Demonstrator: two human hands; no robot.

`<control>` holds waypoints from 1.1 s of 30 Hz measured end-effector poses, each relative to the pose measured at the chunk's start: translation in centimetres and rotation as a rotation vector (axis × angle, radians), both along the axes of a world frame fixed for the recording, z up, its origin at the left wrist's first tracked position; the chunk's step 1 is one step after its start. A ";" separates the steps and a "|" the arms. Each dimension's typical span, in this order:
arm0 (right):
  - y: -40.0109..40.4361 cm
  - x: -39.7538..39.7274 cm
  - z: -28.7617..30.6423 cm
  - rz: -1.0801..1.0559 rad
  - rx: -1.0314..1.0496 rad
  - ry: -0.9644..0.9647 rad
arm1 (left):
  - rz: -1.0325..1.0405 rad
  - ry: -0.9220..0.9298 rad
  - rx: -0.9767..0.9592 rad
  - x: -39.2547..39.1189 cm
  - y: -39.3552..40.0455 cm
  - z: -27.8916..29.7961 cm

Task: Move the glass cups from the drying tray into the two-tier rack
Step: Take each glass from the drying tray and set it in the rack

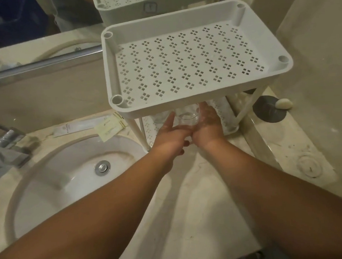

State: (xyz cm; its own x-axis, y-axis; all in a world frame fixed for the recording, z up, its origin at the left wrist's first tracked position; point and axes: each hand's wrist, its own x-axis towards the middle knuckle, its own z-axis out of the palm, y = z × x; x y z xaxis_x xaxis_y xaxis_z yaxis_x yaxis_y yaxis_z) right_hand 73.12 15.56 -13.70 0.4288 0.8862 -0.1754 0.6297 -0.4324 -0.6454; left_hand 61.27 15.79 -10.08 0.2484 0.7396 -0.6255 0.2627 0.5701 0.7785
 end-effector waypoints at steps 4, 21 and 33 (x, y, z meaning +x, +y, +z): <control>0.5 0.3 -1.1 -0.015 0.033 0.021 | -0.012 0.016 0.000 0.5 0.5 -0.6; 3.0 0.8 -3.7 -0.041 0.056 0.036 | 0.021 -0.055 -0.028 0.7 1.4 -1.3; 5.0 0.5 -3.9 -0.050 0.043 0.043 | 0.059 -0.095 -0.104 0.5 3.2 -2.2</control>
State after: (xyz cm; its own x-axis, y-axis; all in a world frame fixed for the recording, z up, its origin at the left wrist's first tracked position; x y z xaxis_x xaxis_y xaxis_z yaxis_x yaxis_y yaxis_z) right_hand 73.64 20.56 -17.57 0.4657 0.8709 -0.1568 0.5791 -0.4339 -0.6902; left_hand 61.78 18.95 -12.26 0.2686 0.6872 -0.6750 0.1544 0.6610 0.7343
